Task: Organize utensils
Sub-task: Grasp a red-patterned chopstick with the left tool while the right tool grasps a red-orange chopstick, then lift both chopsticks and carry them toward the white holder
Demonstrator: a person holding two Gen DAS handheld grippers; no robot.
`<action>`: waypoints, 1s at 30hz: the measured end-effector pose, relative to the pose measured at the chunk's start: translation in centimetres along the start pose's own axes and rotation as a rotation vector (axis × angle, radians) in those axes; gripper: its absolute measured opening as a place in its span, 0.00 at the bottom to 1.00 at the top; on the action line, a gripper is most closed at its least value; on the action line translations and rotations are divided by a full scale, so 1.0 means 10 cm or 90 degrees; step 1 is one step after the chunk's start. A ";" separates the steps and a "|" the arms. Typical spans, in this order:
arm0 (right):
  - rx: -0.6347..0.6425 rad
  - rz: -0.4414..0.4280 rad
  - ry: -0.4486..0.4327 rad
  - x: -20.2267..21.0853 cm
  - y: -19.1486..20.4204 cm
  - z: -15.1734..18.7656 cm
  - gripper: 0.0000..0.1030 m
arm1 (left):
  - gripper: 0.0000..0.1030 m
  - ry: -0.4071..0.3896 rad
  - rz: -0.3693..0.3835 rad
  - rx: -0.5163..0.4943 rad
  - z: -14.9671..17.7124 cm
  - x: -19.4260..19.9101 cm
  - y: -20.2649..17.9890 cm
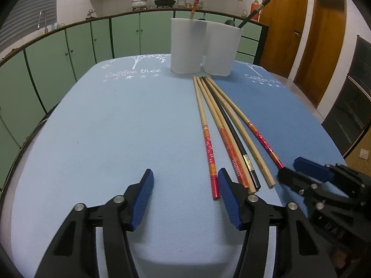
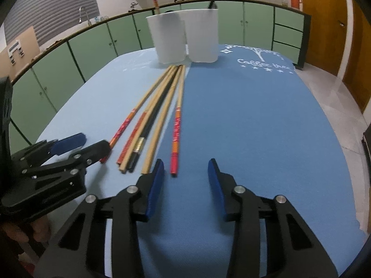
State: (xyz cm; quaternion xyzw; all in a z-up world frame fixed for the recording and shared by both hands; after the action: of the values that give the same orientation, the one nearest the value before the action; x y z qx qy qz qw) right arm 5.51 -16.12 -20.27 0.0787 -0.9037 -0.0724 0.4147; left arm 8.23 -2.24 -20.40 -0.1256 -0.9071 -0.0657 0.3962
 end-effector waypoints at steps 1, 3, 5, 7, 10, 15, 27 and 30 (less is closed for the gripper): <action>0.006 0.003 -0.003 -0.01 0.02 0.00 0.30 | 0.51 0.000 0.000 -0.001 -0.01 0.00 0.00; 0.011 0.005 -0.009 -0.02 0.04 0.00 0.25 | 0.46 -0.002 0.001 -0.002 -0.01 -0.01 -0.03; 0.007 0.007 -0.013 -0.02 0.03 0.00 0.22 | 0.42 -0.003 0.002 -0.002 -0.01 -0.01 -0.06; 0.005 0.007 -0.016 -0.02 0.02 0.00 0.20 | 0.42 -0.004 -0.003 -0.001 -0.01 -0.01 -0.07; 0.003 0.006 -0.017 -0.03 0.02 0.00 0.15 | 0.37 -0.007 -0.003 0.002 -0.01 -0.02 -0.09; -0.004 -0.002 -0.013 -0.05 0.00 -0.02 0.05 | 0.06 -0.008 0.012 0.009 -0.02 -0.05 -0.12; -0.022 -0.018 -0.015 0.12 -0.10 -0.13 0.05 | 0.05 -0.047 0.021 0.026 -0.20 0.20 -0.05; -0.014 -0.017 -0.033 0.25 -0.12 -0.25 0.05 | 0.05 -0.075 0.022 0.025 -0.35 0.37 0.00</action>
State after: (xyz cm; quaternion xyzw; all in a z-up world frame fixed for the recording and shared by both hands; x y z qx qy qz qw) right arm 5.92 -17.96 -17.05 0.0842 -0.9120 -0.0898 0.3912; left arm 8.29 -2.32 -15.29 -0.1369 -0.9277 -0.0333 0.3458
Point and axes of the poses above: each gripper's, at about its wrist camera, not at the fingertips, and x roughly against the way its jaws point, y to its left, z to its underside, the point moved 6 cm from there along -x, roughly the way its jaws point, and after that the axes turned 8 degrees about -x, right-handed, at the moved point
